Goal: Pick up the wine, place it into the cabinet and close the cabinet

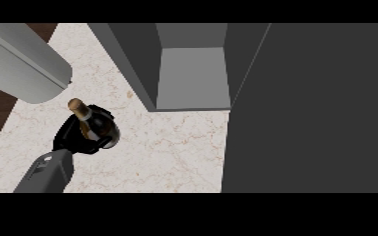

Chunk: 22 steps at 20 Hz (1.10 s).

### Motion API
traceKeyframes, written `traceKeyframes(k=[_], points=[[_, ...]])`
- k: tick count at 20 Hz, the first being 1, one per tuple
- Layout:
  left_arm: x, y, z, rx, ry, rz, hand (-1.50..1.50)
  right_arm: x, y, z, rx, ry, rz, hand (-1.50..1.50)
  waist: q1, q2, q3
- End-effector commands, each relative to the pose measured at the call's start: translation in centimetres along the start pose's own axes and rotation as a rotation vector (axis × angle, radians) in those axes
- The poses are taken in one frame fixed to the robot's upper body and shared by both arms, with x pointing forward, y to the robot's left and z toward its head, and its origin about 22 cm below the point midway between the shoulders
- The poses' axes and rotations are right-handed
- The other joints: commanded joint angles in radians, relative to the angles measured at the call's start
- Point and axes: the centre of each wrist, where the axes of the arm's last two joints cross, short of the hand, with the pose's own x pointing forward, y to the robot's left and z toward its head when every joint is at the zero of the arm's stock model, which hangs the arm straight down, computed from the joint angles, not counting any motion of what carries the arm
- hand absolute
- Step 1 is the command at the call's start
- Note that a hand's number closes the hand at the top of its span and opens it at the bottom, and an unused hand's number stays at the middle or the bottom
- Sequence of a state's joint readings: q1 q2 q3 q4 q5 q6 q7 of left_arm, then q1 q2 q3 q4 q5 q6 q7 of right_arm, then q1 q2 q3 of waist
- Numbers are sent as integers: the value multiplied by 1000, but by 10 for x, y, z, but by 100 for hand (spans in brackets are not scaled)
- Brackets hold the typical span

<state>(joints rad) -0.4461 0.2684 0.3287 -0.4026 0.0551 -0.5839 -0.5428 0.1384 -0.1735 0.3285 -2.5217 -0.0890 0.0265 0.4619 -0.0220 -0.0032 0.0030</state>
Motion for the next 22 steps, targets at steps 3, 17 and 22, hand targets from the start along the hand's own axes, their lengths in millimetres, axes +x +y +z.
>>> traceKeyframes(k=[3, 17, 22], points=[[-14, -26, -11, -55, -68, -16, 150, 45, 2, 34, 36, -84, -34, -150, -1, 3, -4], [-41, -60, 44, 220, -413, 77, 150, 39, 3, 36, 4, -82, -44, -150, 22, -7, -2], [-21, -97, 35, 153, -420, 78, 150, 40, -1, 33, 20, -62, -36, -150, 24, -8, -1]])
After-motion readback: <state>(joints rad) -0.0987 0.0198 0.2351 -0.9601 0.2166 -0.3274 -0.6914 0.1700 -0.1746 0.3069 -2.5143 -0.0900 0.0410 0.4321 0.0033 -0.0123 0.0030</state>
